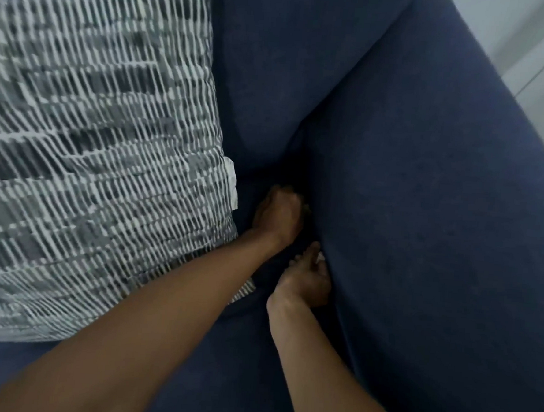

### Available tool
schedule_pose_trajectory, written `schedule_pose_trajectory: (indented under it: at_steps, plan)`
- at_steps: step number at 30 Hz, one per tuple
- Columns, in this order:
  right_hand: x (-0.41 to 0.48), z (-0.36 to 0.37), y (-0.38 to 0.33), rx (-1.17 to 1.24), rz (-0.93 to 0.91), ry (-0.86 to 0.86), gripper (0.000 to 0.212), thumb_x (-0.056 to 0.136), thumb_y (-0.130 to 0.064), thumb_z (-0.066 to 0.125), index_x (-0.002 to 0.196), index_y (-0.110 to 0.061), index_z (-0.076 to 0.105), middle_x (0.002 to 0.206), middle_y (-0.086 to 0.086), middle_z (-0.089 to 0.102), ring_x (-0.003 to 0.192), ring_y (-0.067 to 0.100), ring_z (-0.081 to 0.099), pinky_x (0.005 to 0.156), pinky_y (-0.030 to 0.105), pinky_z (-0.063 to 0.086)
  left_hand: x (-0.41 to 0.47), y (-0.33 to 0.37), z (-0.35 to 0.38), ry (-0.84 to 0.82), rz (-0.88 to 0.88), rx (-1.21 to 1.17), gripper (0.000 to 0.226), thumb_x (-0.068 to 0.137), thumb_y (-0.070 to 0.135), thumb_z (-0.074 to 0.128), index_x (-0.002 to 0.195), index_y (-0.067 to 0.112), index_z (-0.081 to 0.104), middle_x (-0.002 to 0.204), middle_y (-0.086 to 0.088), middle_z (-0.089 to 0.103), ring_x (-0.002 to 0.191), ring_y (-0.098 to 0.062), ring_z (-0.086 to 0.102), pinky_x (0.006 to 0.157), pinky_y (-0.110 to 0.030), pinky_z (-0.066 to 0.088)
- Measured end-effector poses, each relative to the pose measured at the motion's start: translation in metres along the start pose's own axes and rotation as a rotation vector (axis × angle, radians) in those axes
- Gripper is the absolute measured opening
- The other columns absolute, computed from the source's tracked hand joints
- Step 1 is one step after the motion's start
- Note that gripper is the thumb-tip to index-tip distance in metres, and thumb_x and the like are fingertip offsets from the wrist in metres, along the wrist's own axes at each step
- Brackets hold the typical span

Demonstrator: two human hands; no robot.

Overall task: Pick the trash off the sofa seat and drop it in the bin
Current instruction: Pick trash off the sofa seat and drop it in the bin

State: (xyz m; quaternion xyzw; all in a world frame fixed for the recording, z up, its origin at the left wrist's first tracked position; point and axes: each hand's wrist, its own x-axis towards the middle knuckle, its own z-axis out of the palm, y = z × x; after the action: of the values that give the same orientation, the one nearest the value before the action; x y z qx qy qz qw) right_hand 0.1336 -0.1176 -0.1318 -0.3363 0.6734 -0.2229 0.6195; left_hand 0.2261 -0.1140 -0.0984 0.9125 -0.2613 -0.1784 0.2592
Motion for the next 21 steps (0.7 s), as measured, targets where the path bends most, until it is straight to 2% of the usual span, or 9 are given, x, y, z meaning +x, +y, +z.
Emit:
schedule_pose_trajectory:
  at_steps: [4, 10, 15, 18, 21]
  plan:
    - [-0.005, -0.003, -0.003, 0.04, 0.052, -0.006, 0.03, 0.097, -0.033, 0.065, 0.105, -0.006, 0.074, 0.082, 0.006, 0.068, 0.064, 0.012, 0.059, 0.049, 0.014, 0.05, -0.005, 0.003, -0.007, 0.01, 0.008, -0.01, 0.023, 0.094, 0.007, 0.053, 0.08, -0.004, 0.067, 0.093, -0.023, 0.067, 0.083, -0.036, 0.063, 0.065, -0.035, 0.049]
    - [-0.029, -0.022, -0.023, -0.046, -0.01, -0.139, 0.023, 0.098, -0.033, 0.063, 0.093, -0.013, 0.073, 0.076, 0.003, 0.064, 0.063, 0.009, 0.058, 0.05, 0.016, 0.051, -0.039, 0.005, -0.034, 0.086, 0.035, -0.054, 0.026, 0.098, 0.018, 0.056, 0.089, 0.001, 0.073, 0.091, -0.022, 0.064, 0.088, -0.034, 0.057, 0.071, -0.035, 0.041]
    - [-0.07, -0.049, -0.049, -0.096, -0.161, -0.271, 0.016, 0.099, -0.025, 0.062, 0.091, -0.018, 0.075, 0.071, 0.0, 0.063, 0.052, -0.002, 0.057, 0.05, 0.016, 0.05, -0.081, 0.022, -0.077, 0.144, 0.071, -0.171, 0.024, 0.096, 0.016, 0.061, 0.08, 0.001, 0.072, 0.079, -0.017, 0.062, 0.077, -0.024, 0.055, 0.074, -0.033, 0.04]
    - [-0.104, -0.07, -0.072, -0.17, -0.301, -0.336, 0.017, 0.098, -0.028, 0.064, 0.089, -0.021, 0.075, 0.069, 0.0, 0.065, 0.049, -0.001, 0.056, 0.05, 0.019, 0.051, -0.113, 0.038, -0.112, 0.171, 0.141, -0.158, 0.021, 0.096, 0.021, 0.062, 0.082, 0.008, 0.073, 0.075, -0.006, 0.06, 0.073, -0.017, 0.052, 0.071, -0.032, 0.042]
    - [-0.146, -0.098, -0.103, -0.211, -0.417, -0.438, 0.017, 0.096, -0.028, 0.067, 0.081, -0.03, 0.075, 0.064, -0.004, 0.065, 0.05, 0.0, 0.057, 0.05, 0.019, 0.052, -0.152, 0.054, -0.155, 0.225, 0.198, -0.147, 0.026, 0.096, 0.024, 0.061, 0.074, 0.013, 0.068, 0.068, 0.0, 0.055, 0.067, -0.014, 0.05, 0.067, -0.03, 0.039]
